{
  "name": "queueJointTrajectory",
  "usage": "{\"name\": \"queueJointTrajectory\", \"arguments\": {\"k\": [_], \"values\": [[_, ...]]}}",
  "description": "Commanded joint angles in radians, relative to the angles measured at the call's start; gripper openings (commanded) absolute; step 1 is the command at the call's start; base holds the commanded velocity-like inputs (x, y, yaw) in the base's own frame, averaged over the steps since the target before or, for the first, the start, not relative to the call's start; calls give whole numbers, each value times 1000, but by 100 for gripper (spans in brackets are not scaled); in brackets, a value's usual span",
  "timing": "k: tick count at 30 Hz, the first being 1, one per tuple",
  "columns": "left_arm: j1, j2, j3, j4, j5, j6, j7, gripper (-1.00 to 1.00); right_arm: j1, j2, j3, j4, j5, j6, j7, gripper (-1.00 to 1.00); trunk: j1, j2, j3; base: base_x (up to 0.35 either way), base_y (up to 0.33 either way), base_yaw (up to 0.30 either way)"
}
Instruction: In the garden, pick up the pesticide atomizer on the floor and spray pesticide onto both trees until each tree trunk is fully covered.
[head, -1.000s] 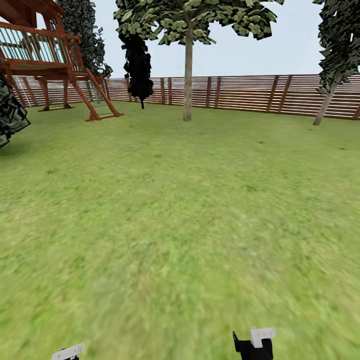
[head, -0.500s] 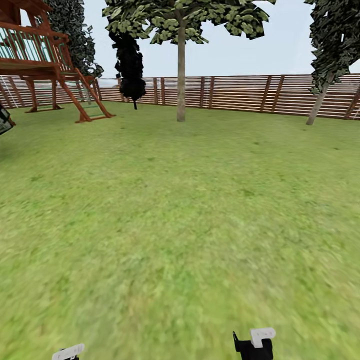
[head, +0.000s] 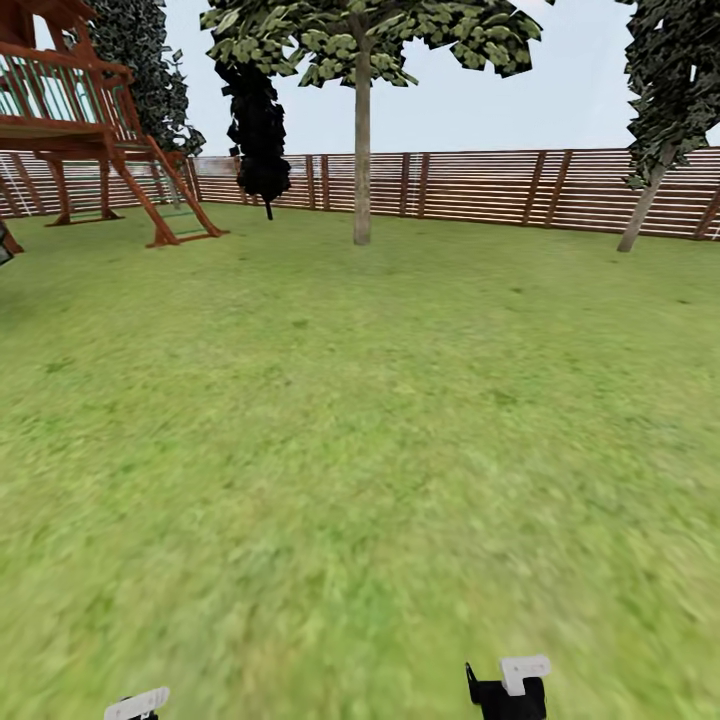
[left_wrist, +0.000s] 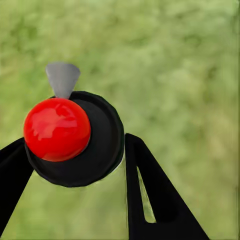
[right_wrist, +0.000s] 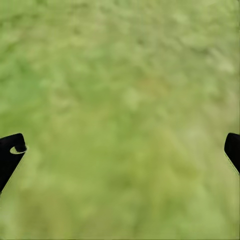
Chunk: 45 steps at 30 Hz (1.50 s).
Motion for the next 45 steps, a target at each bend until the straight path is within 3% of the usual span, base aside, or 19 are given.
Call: {"name": "queueJointTrajectory", "arguments": {"k": [1,45], "values": [[-1,0,5,1,-1,-3,0,-100,0,0,9,0,-4,-2,-5,100,0,0,-1,341,0,-13],[-1,0,5,1,-1,-3,0,-100,0,0,9,0,-4,-2,-5,100,0,0,-1,341,0,-17]]}}
